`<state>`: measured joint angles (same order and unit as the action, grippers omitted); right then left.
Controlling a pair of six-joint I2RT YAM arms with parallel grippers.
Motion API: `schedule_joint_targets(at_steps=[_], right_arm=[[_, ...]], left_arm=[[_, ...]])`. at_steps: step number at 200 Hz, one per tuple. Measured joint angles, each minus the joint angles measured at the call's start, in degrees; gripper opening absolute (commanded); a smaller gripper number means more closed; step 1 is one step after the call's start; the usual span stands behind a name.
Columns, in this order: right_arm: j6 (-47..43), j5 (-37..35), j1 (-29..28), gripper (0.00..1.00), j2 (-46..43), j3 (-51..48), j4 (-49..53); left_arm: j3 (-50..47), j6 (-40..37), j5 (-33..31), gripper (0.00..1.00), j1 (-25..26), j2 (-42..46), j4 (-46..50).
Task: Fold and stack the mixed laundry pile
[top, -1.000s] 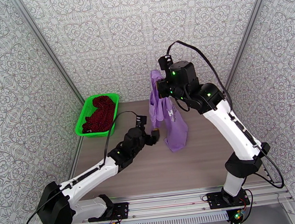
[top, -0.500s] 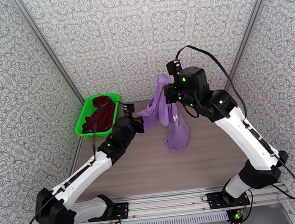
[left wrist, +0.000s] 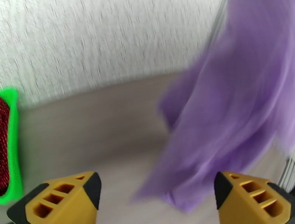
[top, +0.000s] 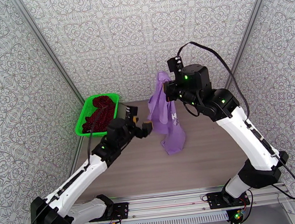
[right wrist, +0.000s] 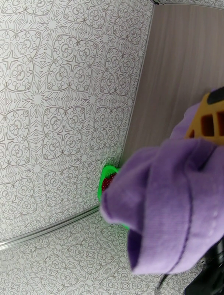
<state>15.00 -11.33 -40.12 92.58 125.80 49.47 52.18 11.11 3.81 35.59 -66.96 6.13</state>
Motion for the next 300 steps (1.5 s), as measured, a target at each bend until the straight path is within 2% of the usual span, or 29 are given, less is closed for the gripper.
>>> schedule_joint_targets(at_steps=[26, 39, 65, 85, 122, 146, 202, 231, 300], right_arm=[[-0.3, 0.1, 0.0, 0.0, 1.9, 3.0, 1.3], [-0.4, 0.2, 0.0, 0.0, 2.4, 3.5, 1.8], [-0.4, 1.0, 0.0, 0.0, 2.9, 3.7, 2.8], [-0.4, 1.6, 0.0, 0.0, 2.9, 3.7, 3.0], [-0.4, 2.1, 0.0, 0.0, 2.9, 3.7, 3.1], [-0.4, 2.2, 0.0, 0.0, 2.8, 3.6, 3.1], [-0.4, 2.7, 0.0, 0.0, 2.7, 3.6, 3.1], [-0.4, 3.1, 0.0, 0.0, 2.7, 3.6, 3.1], [-0.4, 4.4, 0.0, 0.0, 2.7, 3.6, 3.2]], left_arm=[[-2.3, -2.8, -0.3, 0.93, 3.5, 0.5, 1.6], [-2.3, -4.3, -1.0, 0.99, 5.7, 0.8, 1.6], [-2.1, -6.1, -2.7, 1.0, 10.1, 0.5, 1.3], [-0.5, -6.5, -5.5, 0.99, 10.6, -1.6, 0.9], [0.6, -5.7, -8.6, 0.99, 4.9, -3.9, -0.5], [0.6, -5.5, -8.1, 0.99, 1.8, -3.9, -2.1], [1.3, -6.0, 3.4, 1.0, 1.2, -4.0, -2.7], [2.3, -6.8, 6.0, 1.0, 0.7, -5.0, -2.9], [3.3, -6.9, 12.3, 0.99, -7.0, -8.6, -5.7]])
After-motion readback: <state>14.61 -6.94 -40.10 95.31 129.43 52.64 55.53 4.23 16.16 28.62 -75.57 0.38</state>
